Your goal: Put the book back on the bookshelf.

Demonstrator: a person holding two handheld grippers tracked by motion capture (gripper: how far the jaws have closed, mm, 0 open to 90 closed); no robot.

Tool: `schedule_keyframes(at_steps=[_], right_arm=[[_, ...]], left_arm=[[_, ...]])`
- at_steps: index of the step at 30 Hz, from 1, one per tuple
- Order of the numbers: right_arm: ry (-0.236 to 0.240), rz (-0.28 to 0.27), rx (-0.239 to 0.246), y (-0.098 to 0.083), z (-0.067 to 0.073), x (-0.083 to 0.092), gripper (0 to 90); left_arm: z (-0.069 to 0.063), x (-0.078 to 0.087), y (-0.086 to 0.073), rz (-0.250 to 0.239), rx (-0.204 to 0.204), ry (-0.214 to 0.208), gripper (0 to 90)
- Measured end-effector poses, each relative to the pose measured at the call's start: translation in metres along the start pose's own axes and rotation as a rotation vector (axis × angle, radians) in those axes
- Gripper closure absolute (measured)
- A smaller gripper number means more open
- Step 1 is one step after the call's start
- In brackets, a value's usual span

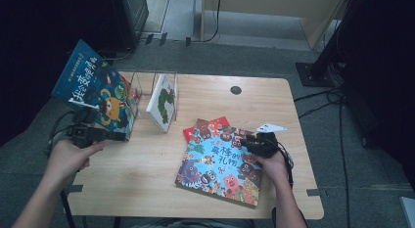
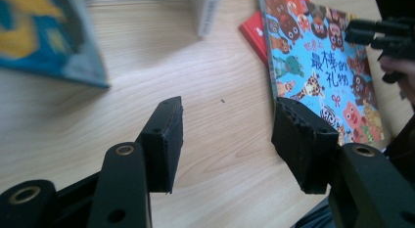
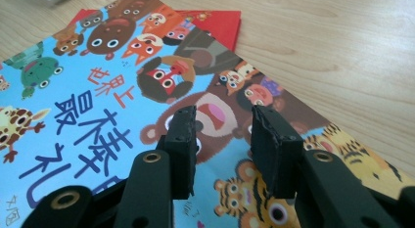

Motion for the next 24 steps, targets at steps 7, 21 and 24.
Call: schedule_keyframes(at_steps=[7,21,24], right_arm=[[-0.006,-0.004,-0.011,-0.007,-0.005,0.007,66.0],[-0.070,-0.016,-0.057,-0.025,-0.017,0.032,79.3],[-0.089,-0.020,-0.063,-0.028,-0.019,0.036,81.4]], left_arm=[[-0.017,-0.043,0.003,0.038,-0.063,-0.061,43.7],[-0.025,-0.103,0.000,0.079,-0.084,-0.081,43.2],[-0.028,-0.107,0.000,0.072,-0.104,-0.052,42.9]])
Point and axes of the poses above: each handheld gripper's, and its own axes: x roughly backward along the jaws, y roughly out of its top, z roughly to its left, the point moved 6 cm from there along -x, roughly forward along the jaws, and after that the axes turned 3 degrees about y, right-handed, at the moved point
